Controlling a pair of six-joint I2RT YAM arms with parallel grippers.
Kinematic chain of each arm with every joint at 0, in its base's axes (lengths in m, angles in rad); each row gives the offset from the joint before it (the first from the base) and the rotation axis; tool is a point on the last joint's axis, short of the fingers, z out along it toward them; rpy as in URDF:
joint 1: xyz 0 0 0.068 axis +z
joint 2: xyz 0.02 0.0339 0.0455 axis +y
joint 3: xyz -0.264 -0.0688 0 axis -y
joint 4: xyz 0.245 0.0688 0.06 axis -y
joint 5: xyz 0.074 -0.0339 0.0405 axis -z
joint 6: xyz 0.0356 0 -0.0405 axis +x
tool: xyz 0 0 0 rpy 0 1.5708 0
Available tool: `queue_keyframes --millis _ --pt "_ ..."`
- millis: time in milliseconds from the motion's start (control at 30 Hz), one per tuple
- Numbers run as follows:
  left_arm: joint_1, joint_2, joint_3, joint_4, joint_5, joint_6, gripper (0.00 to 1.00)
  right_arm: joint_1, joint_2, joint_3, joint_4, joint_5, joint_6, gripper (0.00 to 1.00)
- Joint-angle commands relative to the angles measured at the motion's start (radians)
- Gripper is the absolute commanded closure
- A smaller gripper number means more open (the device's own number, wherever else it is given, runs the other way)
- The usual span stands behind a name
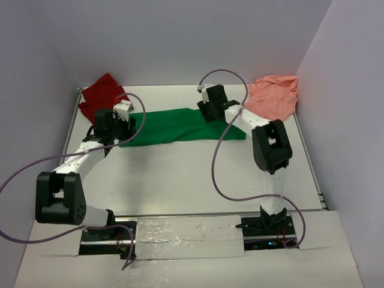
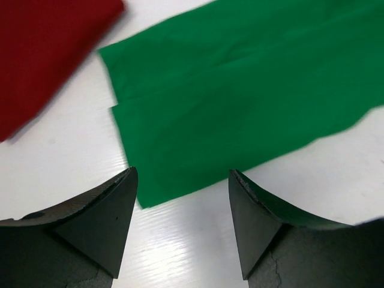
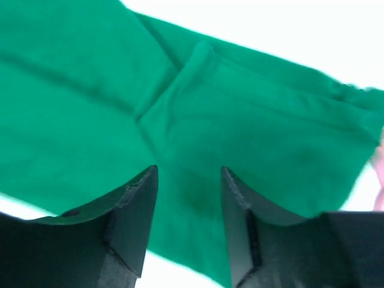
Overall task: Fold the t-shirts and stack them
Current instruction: Fold the other side of the tshirt into a rectangle, then rotate the tshirt 90 degrees
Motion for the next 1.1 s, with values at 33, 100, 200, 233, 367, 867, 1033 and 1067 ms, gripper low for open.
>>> queue_keyframes --millis 33,100,200,233,367,867,1033,1067 --pt "-0.049 0.062 0.026 -0.014 0.108 0.039 0.33 -0.011 -0.29 -0.145 0.251 -0.082 0.029 0.45" --pt "-0.058 0.104 0.045 -0.021 0.103 0.03 0.39 -0.022 -0.358 -0.151 0.233 -0.099 0.041 0.45" --pt "-0.061 0.214 0.115 -0.06 0.036 -0.004 0.51 -0.047 -0.422 -0.151 0.182 -0.133 0.076 0.52" --pt "-0.061 0.267 0.153 -0.074 0.016 -0.012 0.66 -0.053 -0.442 -0.16 0.178 -0.144 0.095 0.55" --pt "-0.058 0.363 0.22 -0.064 -0.073 -0.041 1.0 -0.096 -0.552 -0.224 0.158 -0.194 0.116 0.78" --pt "-0.055 0.476 0.35 0.07 -0.251 -0.078 1.0 -0.159 -0.698 -0.383 0.115 -0.239 0.105 1.0" --pt "-0.055 0.607 0.488 -0.092 -0.237 -0.09 1.0 -0.194 -0.715 -0.352 0.087 -0.271 0.118 1.0" --pt "-0.055 0.627 0.506 -0.122 -0.236 -0.09 1.0 -0.199 -0.717 -0.341 0.076 -0.271 0.122 1.0"
